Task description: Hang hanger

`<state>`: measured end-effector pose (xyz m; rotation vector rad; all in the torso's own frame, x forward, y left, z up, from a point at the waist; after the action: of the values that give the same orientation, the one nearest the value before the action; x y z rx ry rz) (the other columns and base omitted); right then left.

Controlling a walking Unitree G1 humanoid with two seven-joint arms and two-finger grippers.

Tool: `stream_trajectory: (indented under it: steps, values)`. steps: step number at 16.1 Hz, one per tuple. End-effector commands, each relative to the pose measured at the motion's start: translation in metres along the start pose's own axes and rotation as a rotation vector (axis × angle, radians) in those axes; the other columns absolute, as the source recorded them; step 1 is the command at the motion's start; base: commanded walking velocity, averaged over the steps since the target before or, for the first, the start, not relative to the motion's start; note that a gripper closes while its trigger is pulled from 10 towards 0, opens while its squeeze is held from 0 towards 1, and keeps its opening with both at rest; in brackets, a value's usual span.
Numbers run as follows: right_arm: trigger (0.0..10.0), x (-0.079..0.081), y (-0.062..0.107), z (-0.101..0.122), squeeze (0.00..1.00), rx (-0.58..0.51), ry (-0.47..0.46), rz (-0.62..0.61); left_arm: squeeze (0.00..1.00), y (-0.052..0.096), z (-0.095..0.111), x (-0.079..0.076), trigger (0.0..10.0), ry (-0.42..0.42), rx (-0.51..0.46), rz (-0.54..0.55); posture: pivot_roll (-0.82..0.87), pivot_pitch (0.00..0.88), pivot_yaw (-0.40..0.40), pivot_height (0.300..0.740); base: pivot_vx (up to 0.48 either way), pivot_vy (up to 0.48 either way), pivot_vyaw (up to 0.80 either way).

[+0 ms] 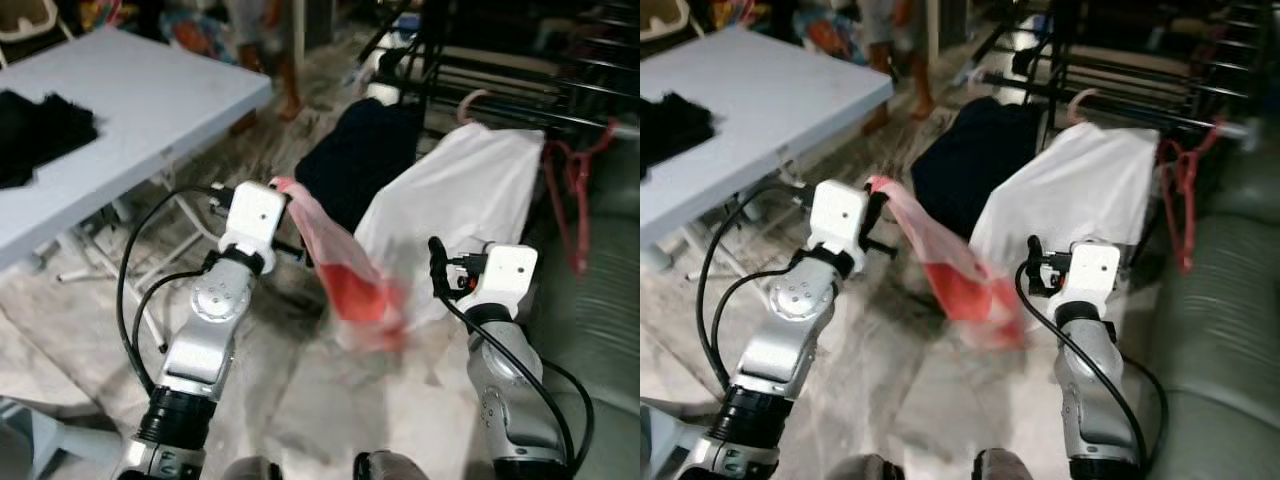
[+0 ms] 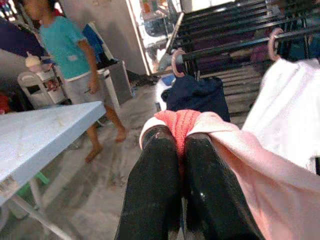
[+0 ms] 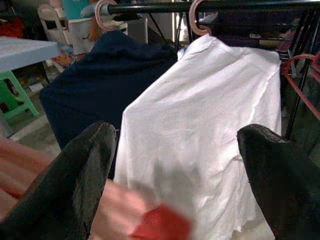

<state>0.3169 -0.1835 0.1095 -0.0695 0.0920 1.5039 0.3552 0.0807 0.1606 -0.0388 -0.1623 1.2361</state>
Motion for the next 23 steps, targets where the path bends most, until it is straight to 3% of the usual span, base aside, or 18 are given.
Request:
stream_trajectory:
  steps: [1, 8, 15, 23]
  values:
    - [10.0, 0.006, 0.0, 0.003, 0.0, -0.012, -0.012, 0.018, 0.0, -0.001, 0.004, 0.012, 10.0, 0.014, -0.013, 0.036, -0.03, 0.032, 0.078, 0.74, 0.0, 0.48, 0.0]
    - [10.0, 0.014, 0.003, 0.001, 0.0, 0.003, -0.006, 0.041, 0.0, -0.002, 0.007, 0.017, 10.0, 0.017, -0.012, 0.037, -0.03, 0.045, 0.074, 0.74, 0.0, 0.48, 0.0]
    - [10.0, 0.007, -0.003, 0.002, 0.0, 0.0, 0.001, 0.012, 0.0, -0.002, 0.003, 0.006, 10.0, 0.047, -0.003, -0.044, -0.04, 0.044, 0.073, 0.74, 0.0, 0.458, -0.8]
    - [10.0, 0.006, -0.005, 0.002, 0.0, -0.003, -0.004, 0.003, 0.0, 0.004, -0.001, -0.015, 10.0, 0.075, 0.002, -0.15, -0.04, 0.037, 0.068, 0.74, 0.406, 0.126, -0.8]
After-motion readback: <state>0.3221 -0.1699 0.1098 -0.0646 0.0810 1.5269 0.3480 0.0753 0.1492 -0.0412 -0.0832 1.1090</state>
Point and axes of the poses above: a point about 5 cm out from each wrist's last joint towards the gripper, its own y axis pointing back from the gripper into the wrist, its own z axis along the axis of the wrist's last joint, x = y × z, the point moved 5 cm from there along -y, pointing out of the wrist towards the gripper, and after that the axes turned 7 degrees about y, right-handed, at the moved point
